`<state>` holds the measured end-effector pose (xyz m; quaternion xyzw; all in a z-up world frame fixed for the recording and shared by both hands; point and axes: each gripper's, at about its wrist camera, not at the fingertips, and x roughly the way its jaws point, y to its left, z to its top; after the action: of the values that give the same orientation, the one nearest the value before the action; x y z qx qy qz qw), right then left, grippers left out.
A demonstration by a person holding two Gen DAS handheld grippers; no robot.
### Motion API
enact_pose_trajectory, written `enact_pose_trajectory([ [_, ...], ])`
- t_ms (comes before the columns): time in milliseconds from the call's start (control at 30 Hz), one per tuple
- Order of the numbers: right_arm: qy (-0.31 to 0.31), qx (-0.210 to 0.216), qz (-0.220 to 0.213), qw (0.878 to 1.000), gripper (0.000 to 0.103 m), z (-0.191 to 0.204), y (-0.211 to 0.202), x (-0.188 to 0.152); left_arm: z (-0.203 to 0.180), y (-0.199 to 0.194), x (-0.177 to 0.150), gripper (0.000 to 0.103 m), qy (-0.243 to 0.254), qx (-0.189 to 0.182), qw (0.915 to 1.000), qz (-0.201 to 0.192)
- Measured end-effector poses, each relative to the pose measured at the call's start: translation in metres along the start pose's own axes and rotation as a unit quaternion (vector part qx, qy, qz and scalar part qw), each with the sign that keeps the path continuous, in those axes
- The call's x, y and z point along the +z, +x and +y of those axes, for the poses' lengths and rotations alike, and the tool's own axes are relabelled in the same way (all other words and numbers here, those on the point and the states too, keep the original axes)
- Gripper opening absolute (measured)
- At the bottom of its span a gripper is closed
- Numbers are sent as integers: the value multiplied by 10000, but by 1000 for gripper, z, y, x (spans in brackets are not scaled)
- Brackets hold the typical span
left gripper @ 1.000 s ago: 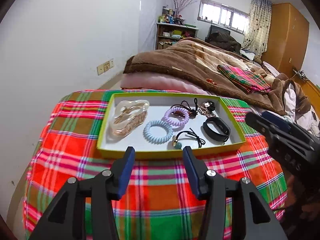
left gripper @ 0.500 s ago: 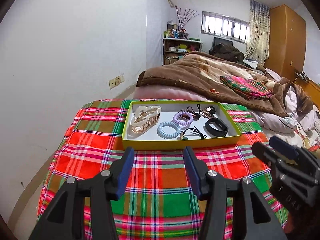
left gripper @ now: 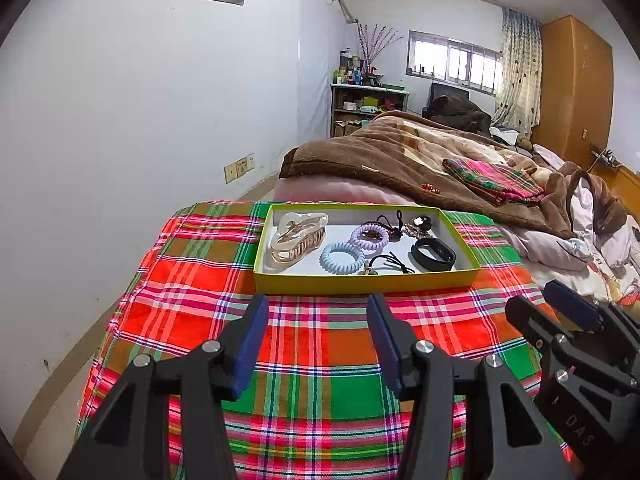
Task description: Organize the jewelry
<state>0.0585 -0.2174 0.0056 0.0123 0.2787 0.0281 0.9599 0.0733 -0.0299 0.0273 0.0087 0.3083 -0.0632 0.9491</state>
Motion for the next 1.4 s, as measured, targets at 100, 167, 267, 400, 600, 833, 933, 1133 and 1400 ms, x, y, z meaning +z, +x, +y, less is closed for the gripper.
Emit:
enact_pose_trajectory([
  [100,17,3,6,10000,50,0,0,-1,1,-1,-1,53,-10,18,10000,-4],
  [167,19,6,3,10000,50,1,-1,-1,1,-1,-1,53,-7,16,10000,9],
  [267,17,6,-3,10000,50,0,-1,-1,1,-2,-2,53,-10,25,10000,5],
  [400,19,2,7,10000,50,0,-1,-2,1,-2,-2,53,-19,25,10000,-4],
  [600,16,-2,2,10000,50,0,-1,-2,2,-2,-2,53,-30,56,10000,16],
  [833,11,-1,-16,10000,50,0,-1,0,1,-4,-1,53,-40,60,10000,6],
  [933,5,0,-10,10000,50,1,-1,1,1,-3,-1,53,-38,62,10000,0],
  [1133,-3,6,-9,10000,50,2,0,2,3,-3,-1,53,-46,93,9999,18],
  [1400,-10,7,-19,10000,50,3,1,3,4,-2,-2,53,-73,100,9999,42],
])
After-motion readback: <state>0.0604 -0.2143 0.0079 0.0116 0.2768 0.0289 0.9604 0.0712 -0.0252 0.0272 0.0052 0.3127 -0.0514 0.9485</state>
